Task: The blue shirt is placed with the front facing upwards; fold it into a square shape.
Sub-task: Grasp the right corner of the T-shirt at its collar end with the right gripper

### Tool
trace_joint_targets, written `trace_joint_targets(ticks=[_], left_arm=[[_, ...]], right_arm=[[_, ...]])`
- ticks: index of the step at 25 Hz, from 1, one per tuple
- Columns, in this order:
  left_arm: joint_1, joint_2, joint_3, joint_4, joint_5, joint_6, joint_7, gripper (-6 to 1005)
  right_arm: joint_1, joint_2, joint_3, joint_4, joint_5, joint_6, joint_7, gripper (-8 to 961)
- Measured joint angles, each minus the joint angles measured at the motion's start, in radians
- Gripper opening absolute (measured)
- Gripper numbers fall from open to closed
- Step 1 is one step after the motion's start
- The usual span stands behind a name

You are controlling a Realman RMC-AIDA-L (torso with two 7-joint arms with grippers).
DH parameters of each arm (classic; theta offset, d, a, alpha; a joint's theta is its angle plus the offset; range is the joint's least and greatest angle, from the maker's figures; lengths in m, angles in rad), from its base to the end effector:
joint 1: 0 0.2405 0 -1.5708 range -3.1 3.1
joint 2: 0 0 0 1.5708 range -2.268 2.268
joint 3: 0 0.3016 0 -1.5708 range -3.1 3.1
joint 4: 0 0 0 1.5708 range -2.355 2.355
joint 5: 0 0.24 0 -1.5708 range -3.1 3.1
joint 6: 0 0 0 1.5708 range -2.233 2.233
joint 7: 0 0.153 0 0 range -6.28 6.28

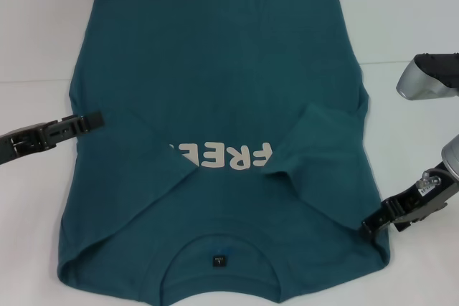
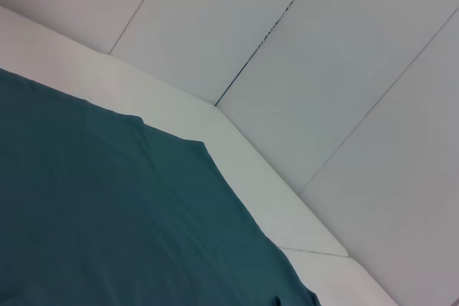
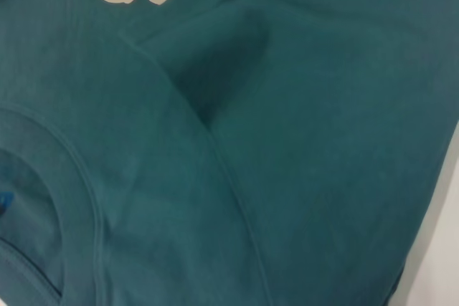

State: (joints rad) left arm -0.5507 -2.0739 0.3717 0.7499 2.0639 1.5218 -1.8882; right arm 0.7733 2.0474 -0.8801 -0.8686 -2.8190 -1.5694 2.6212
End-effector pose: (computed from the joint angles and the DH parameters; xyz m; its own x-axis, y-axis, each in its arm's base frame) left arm -0.3338 0.4015 0.0356 0.3770 0.5993 0.7062 0.8562 -0.5162 -0.0190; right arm 0.2975 0.4301 -0.0023 0.3015 -0.9491 0.0912 -0.8453 -0.3103 -0.4348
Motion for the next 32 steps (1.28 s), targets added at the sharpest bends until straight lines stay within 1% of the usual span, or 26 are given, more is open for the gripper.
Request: trace_joint_targets(ticks=[6, 9, 14, 20, 28, 31, 32], left_arm=[[0.000, 0.000, 0.000, -0.001, -0.001, 0.000, 0.000, 778], [0.000, 0.000, -0.001, -0.001, -0.002, 0.000, 0.000, 778], [0.000, 0.000, -0.001, -0.003, -0.002, -0.011, 0.002, 778], [0.000, 0.000, 0.000, -0.003, -0.002, -0.012, 0.003, 778], [0.000, 0.000, 0.000, -0.003, -0.004, -0.018, 0.003, 777], [0.000, 0.000, -0.001, -0.008, -0.004, -0.023, 0.003, 777], [0.000, 0.000, -0.001, -0.010, -0.004, -0.024, 0.003, 777]], right_arm=[[0.000, 0.001, 0.000, 0.009, -0.001, 0.004, 0.000, 838], [0.002, 0.002, 0.000, 0.010, -0.002, 0.005, 0.000, 759], [0.005, 0.008, -0.007, 0.010, -0.003, 0.005, 0.001, 768], [0.019, 0.012, -0.013, 0.033, -0.006, 0.005, 0.005, 744], [0.025, 0.015, -0.035, 0.027, -0.036, 0.014, 0.028, 571], [0.026, 0.010, -0.035, 0.025, -0.037, 0.014, 0.029, 506], [0.026, 0.009, -0.035, 0.024, -0.037, 0.014, 0.029, 459]])
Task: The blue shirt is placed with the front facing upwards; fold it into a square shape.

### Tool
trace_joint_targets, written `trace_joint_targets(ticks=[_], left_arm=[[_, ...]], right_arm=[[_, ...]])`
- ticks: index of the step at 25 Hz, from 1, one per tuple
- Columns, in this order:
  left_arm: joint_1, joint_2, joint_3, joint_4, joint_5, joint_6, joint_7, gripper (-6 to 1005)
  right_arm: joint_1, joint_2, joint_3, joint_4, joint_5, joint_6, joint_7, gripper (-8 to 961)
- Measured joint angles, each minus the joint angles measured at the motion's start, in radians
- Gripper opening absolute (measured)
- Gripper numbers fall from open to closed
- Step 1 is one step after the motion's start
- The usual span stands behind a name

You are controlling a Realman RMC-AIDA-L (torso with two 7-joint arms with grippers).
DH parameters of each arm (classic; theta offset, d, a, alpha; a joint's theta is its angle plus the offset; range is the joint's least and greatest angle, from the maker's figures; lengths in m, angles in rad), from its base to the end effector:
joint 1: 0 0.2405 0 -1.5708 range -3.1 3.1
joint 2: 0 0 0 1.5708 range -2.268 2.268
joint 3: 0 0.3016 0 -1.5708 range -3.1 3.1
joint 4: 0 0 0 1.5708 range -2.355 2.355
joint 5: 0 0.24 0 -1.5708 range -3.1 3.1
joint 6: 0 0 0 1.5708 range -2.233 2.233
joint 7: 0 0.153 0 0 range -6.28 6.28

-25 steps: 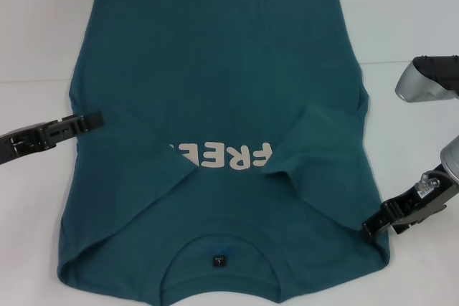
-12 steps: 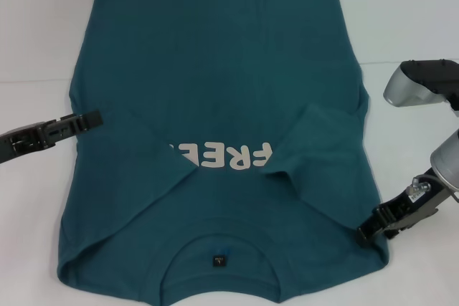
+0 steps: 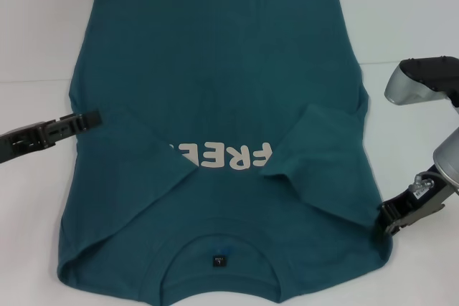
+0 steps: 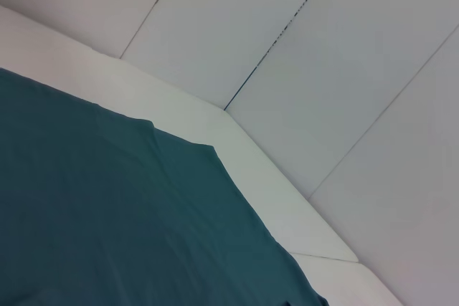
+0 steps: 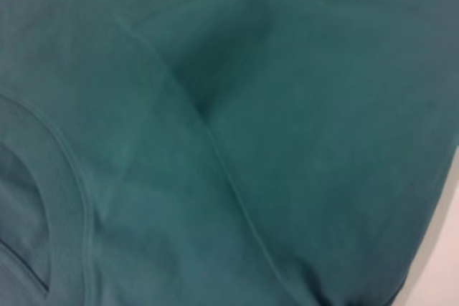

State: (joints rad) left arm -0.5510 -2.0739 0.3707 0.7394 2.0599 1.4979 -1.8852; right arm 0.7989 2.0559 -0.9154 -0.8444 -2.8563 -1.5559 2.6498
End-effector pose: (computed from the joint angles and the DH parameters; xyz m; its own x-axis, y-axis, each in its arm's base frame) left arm -0.3364 0.4035 0.0345 0.3678 0.5965 0.7134 0.8647 -0.5017 -0.0263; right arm 0.2923 0.4329 -0.0115 0.2975 -0.9458 0.1301 -0.8225 -0.3231 -0.4681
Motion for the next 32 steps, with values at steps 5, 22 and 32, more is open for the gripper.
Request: trace_joint_targets(ticks=[5, 22, 32], left_arm=[[-0.002, 0.000, -0.001, -0.003, 0.000, -0.001, 0.000, 777], [0.003, 0.003, -0.018, 0.024, 0.017, -0.025, -0.052, 777], [0.009, 0.032, -0.027, 0.171, 0.278, 0.049, -0.357, 778]], right_arm=[[0.000, -0.003, 0.000, -0.010, 0.000, -0.004, -0.001, 202], [0.002, -0.032, -0.029, -0.014, 0.000, -0.033, -0.032, 51], [0.019, -0.034, -0.054, -0.015, 0.000, -0.037, -0.040, 51]])
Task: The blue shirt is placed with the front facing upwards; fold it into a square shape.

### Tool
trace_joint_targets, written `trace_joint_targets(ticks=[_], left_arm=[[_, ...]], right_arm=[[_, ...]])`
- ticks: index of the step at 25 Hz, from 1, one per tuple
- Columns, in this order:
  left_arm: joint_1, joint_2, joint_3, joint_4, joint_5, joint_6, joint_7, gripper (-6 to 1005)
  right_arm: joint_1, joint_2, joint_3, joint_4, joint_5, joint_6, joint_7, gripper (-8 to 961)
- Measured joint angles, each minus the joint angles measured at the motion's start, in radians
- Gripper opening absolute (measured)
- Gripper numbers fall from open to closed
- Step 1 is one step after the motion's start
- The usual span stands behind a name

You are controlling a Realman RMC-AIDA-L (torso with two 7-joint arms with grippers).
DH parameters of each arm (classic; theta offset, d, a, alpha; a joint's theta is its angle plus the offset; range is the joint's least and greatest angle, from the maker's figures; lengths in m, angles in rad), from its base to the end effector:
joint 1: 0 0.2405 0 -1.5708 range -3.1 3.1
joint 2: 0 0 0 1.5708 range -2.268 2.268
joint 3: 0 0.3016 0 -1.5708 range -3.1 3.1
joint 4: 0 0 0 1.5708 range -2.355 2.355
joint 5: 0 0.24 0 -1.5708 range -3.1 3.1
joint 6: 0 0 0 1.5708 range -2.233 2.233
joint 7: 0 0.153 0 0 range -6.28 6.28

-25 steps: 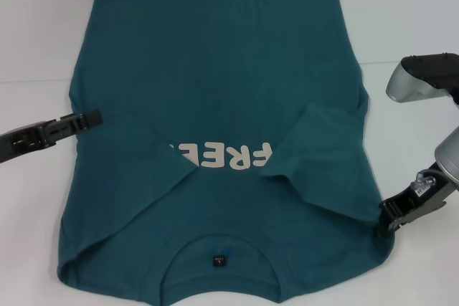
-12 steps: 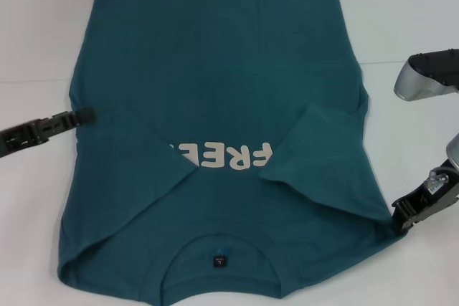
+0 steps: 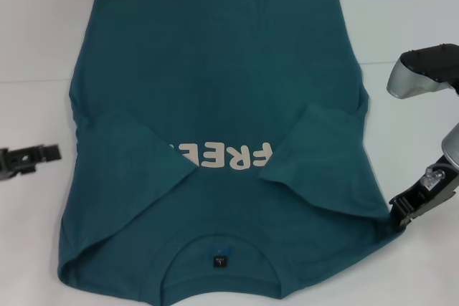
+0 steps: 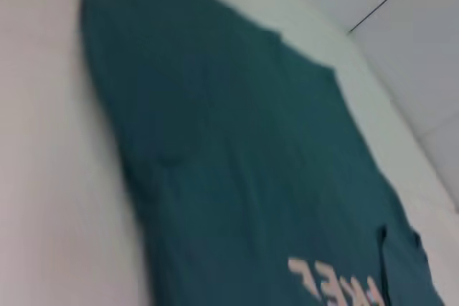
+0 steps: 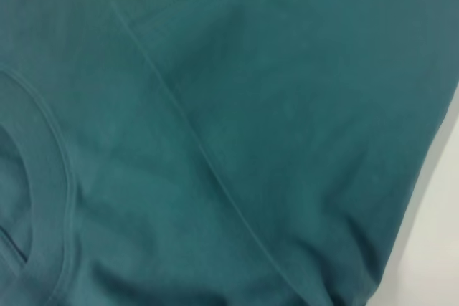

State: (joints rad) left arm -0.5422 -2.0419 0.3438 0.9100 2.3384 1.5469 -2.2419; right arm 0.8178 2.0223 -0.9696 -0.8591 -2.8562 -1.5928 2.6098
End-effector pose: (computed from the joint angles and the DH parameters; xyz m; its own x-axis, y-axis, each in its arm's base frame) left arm -0.3649 0.3908 0.0713 0.2215 0.7843 0.5795 0.9708 -0.2337 -0.0548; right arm 0.2846 0.4398 0.0034 0.3535 -0.9147 0.1959 -0.7700 -0.4035 -0.4943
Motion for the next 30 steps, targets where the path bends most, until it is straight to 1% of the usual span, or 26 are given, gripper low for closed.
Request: trace_joint_targets(ticks=[3, 7, 10, 11, 12, 13, 18, 23, 24, 30], left_arm=[[0.001, 0.013, -0.020, 0.038, 0.063, 0.072, -0.070, 778], [-0.008, 0.021, -0.021, 0.069, 0.145, 0.136, -0.148, 777], [-0.022, 0.026, -0.016, 0.070, 0.205, 0.150, -0.196, 774], [-0.022, 0.026, -0.016, 0.070, 0.205, 0.150, -0.196, 773], [-0.037, 0.032, -0.013, 0.066, 0.249, 0.163, -0.232, 772], [-0.043, 0.034, -0.012, 0.066, 0.264, 0.173, -0.240, 770], [-0.072, 0.045, -0.009, 0.059, 0.304, 0.225, -0.255, 767], [-0.086, 0.048, 0.019, 0.046, 0.312, 0.241, -0.274, 772], [-0.088, 0.046, 0.045, 0.045, 0.327, 0.245, -0.294, 774], [-0.083, 0.041, 0.063, 0.045, 0.340, 0.250, -0.311, 778]], right_arm=[[0.004, -0.001, 0.000, 0.000, 0.000, 0.000, -0.002, 51], [0.006, -0.001, 0.000, 0.000, 0.000, -0.006, -0.009, 52], [0.006, -0.001, 0.000, 0.000, 0.000, -0.010, -0.012, 52], [0.006, -0.001, 0.000, 0.000, 0.000, -0.011, -0.012, 52], [0.006, -0.001, 0.000, 0.000, 0.000, -0.013, -0.013, 52], [0.006, -0.001, 0.000, 0.000, 0.000, -0.015, -0.014, 52], [0.006, -0.001, 0.000, 0.000, 0.000, -0.022, -0.015, 52], [0.006, 0.002, -0.008, -0.016, 0.000, -0.034, -0.022, 52], [0.006, 0.003, -0.009, -0.020, 0.000, -0.036, -0.023, 52], [0.002, 0.010, -0.011, -0.024, 0.000, -0.039, -0.032, 52]])
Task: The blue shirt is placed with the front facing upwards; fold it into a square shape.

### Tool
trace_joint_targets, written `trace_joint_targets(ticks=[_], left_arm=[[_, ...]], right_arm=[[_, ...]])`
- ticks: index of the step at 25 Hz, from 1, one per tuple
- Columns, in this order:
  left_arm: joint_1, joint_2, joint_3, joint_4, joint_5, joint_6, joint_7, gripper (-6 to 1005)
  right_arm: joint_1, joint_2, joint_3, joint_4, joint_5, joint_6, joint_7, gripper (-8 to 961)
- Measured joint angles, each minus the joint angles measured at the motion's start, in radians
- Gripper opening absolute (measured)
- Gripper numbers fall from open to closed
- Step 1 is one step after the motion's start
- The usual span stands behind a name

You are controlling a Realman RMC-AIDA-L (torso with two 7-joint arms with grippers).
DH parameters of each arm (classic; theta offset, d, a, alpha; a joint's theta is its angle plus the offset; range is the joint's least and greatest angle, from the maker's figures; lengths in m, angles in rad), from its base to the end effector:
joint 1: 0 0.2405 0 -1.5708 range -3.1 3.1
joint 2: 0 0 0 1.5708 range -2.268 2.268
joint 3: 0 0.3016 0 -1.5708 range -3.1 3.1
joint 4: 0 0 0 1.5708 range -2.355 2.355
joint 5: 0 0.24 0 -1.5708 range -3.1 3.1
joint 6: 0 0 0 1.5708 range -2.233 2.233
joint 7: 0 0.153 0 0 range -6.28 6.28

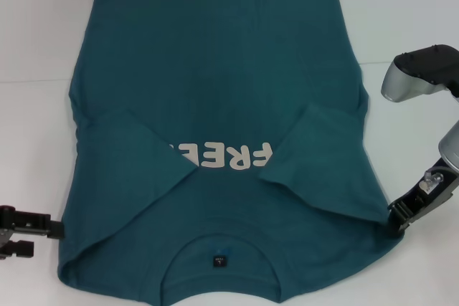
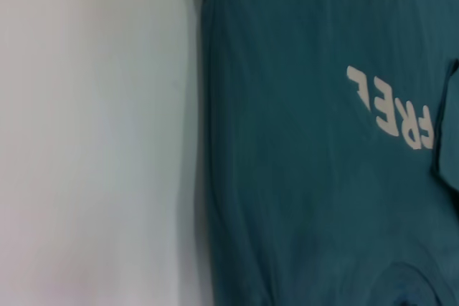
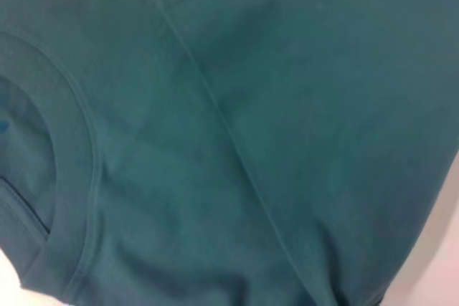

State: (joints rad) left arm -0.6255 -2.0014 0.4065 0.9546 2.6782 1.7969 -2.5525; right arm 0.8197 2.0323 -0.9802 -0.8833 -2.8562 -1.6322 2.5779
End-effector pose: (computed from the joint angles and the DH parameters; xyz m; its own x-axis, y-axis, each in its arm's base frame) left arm -0.3524 0.3743 0.0714 0.0376 0.9759 0.2151 0.9960 -0.0191 -0.0878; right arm 0.2772 0.4358 0.0011 0.3816 -0.8929 0.2390 -0.7572 -0.4503 -0.4732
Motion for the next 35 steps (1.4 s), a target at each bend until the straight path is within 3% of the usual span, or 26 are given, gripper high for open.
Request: trace_joint_targets(ticks=[14, 35], left_arm=[[-0.005, -0.007, 0.038, -0.097, 0.008, -0.078, -0.005, 775], [-0.018, -0.016, 0.111, -0.133, 0.019, -0.198, -0.009, 772]], right_arm=[[0.001, 0.000, -0.002, -0.011, 0.000, -0.011, -0.015, 51], [-0.002, -0.001, 0.000, -0.013, 0.000, -0.020, -0.022, 47]])
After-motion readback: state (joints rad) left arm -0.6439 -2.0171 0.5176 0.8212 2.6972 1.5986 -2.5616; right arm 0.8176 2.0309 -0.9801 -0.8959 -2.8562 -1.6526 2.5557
